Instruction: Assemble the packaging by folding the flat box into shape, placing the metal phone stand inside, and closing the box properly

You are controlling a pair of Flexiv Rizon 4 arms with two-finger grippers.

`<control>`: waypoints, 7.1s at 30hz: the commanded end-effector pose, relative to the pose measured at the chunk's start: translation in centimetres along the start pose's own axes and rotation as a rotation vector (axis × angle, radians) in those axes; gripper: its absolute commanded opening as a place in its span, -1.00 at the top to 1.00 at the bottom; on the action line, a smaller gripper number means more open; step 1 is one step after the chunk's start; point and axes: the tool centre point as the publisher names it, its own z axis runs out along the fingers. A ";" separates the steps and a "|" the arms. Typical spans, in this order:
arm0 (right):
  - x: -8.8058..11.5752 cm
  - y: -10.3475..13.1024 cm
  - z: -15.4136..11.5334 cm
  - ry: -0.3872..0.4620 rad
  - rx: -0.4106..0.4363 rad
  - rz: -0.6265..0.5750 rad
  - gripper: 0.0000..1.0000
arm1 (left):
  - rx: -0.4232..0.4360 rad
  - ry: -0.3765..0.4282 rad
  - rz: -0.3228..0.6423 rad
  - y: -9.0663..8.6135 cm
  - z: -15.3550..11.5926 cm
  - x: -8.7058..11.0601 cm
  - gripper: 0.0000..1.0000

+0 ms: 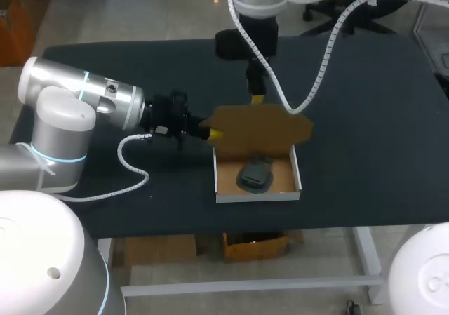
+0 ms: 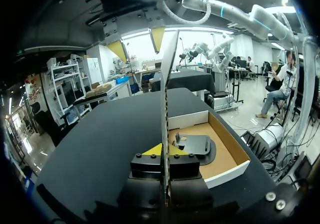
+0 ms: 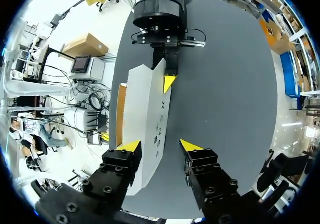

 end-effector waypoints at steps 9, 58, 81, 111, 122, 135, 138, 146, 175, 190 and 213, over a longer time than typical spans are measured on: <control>1.4 -0.1 0.4 -0.025 0.014 0.003 0.07 | 0.002 0.000 0.002 0.4 0.4 0.1 1.00; 1.6 0.0 2.2 -0.047 0.070 0.063 -0.29 | 0.002 0.000 0.002 0.4 0.4 0.1 1.00; 1.0 -0.2 3.2 -0.113 0.041 0.054 -0.46 | 0.002 0.000 0.002 0.4 0.4 0.1 1.00; 2.0 0.3 2.6 -0.134 0.042 0.042 -0.46 | 0.002 0.000 0.002 0.4 0.4 0.1 1.00; 2.7 0.2 2.7 -0.135 0.042 0.049 -0.47 | 0.002 0.000 0.002 0.4 0.4 0.1 1.00; 2.4 0.3 3.5 -0.123 0.056 0.059 -0.44 | 0.002 0.000 0.002 0.4 0.4 0.1 1.00; 2.3 0.4 3.5 -0.124 0.059 0.060 -0.44 | 0.002 0.000 0.002 0.4 0.4 0.1 1.00; 2.0 0.3 3.6 -0.124 0.060 0.065 -0.45 | 0.002 0.000 0.002 0.4 0.4 0.1 1.00; 0.5 0.3 4.6 -0.083 -0.003 0.047 -0.12 | 0.002 0.000 0.002 0.4 0.4 0.1 1.00; -0.1 0.6 5.2 -0.064 0.000 0.039 0.07 | 0.002 0.000 0.002 0.4 0.4 0.1 1.00; 0.1 0.5 5.7 -0.048 0.002 0.038 1.00 | 0.002 0.000 0.002 0.4 0.4 0.1 1.00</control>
